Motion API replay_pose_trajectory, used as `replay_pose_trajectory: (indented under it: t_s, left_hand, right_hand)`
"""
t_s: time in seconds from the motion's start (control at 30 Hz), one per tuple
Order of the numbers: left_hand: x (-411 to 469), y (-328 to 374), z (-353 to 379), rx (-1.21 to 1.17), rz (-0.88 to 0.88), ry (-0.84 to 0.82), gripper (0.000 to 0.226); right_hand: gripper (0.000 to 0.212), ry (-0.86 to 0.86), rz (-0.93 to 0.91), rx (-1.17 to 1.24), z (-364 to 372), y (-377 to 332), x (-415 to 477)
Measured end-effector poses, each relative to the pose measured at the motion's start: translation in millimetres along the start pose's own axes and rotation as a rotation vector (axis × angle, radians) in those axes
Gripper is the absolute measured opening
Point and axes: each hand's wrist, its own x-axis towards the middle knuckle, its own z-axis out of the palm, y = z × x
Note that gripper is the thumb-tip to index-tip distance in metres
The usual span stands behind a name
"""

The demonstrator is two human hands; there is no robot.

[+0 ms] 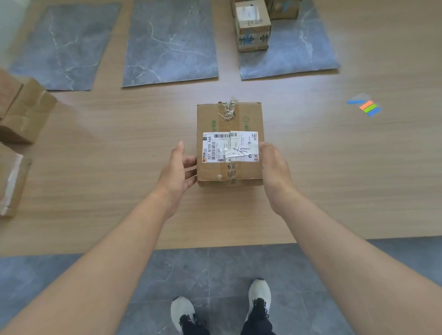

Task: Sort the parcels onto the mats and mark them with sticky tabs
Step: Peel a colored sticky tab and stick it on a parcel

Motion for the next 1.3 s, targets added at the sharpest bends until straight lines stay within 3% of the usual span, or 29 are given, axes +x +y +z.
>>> replay_pose_trajectory:
  t_s: [0.33,0.57,0.67,0.8,0.87,0.93,1.07,1.17,1.3]
  left_hand:
    - [22,-7,29,0.024,-0.063,-0.011,0.056]
    - [31,-11,25,0.051,-0.111,-0.046,0.039]
    - [34,-9,21,0.08,-0.118,-0.067,0.038]
    - [38,2,25,0.228,-0.035,-0.018,0.029]
    - [38,16,34,0.29,0.064,-0.017,0.029]
    - [38,33,48,0.293,0.146,-0.051,0.043]
    - [34,64,91,0.28,0.236,-0.148,0.032]
    - [37,71,136,0.306,0.223,-0.232,0.039]
    - [47,66,208,0.264,0.16,-0.322,0.043]
  right_hand:
    - [0.035,-0.031,0.067,-0.024,-25,6,35]
    - [0.052,0.015,0.103,-0.047,-13,9,37]
    - [0.05,0.032,0.106,-0.052,-11,10,38]
    - [0.031,0.068,0.084,0.022,-17,8,40]
    - [0.036,0.114,0.088,0.05,-27,1,45]
    - [0.044,0.165,0.078,0.07,-39,-9,50]
    - [0.036,0.211,0.008,0.128,-68,-26,68]
    - [0.041,0.248,-0.04,0.159,-97,-31,90]
    - [0.03,0.297,-0.06,0.172,-150,-30,127]
